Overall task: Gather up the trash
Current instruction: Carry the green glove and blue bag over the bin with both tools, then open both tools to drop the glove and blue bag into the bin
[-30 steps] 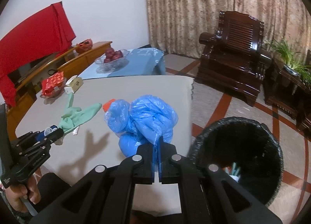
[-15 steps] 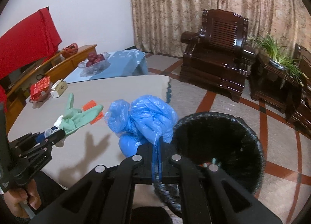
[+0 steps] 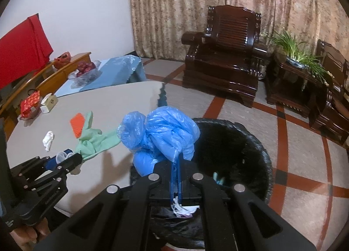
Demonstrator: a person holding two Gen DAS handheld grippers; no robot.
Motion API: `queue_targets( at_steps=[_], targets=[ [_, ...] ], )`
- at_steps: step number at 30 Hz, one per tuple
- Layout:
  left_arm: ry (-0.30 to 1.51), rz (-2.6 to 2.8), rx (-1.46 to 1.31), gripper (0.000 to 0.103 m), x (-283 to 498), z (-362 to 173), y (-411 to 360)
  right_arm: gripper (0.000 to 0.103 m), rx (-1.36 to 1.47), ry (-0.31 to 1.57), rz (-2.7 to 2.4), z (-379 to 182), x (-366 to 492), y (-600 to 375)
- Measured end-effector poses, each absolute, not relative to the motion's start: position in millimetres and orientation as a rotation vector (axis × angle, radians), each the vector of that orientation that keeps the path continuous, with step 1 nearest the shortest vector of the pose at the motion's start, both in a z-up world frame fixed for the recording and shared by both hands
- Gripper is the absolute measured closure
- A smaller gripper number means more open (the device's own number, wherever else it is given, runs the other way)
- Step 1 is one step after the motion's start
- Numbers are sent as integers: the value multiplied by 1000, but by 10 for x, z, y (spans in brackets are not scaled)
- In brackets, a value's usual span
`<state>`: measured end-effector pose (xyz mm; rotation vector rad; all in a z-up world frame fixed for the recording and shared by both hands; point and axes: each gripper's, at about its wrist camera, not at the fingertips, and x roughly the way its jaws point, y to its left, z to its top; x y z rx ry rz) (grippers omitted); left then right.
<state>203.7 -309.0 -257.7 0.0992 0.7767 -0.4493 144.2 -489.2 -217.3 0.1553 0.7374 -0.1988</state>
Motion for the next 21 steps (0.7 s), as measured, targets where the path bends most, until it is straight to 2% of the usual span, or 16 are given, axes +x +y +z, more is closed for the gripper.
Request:
queue_targets(
  at_steps=[18, 20, 21],
  targets=[
    [860, -491, 137, 80, 1881, -2948, -4111, 100, 209, 809, -256, -2641, 1442, -5734],
    [868, -512, 138, 80, 1877, -3012, -4168, 99, 217, 822, -262, -2717, 1441, -5795],
    [871, -528, 140, 79, 1876, -3044, -4197, 96, 222, 831, -264, -2752, 1440, -5813]
  ],
)
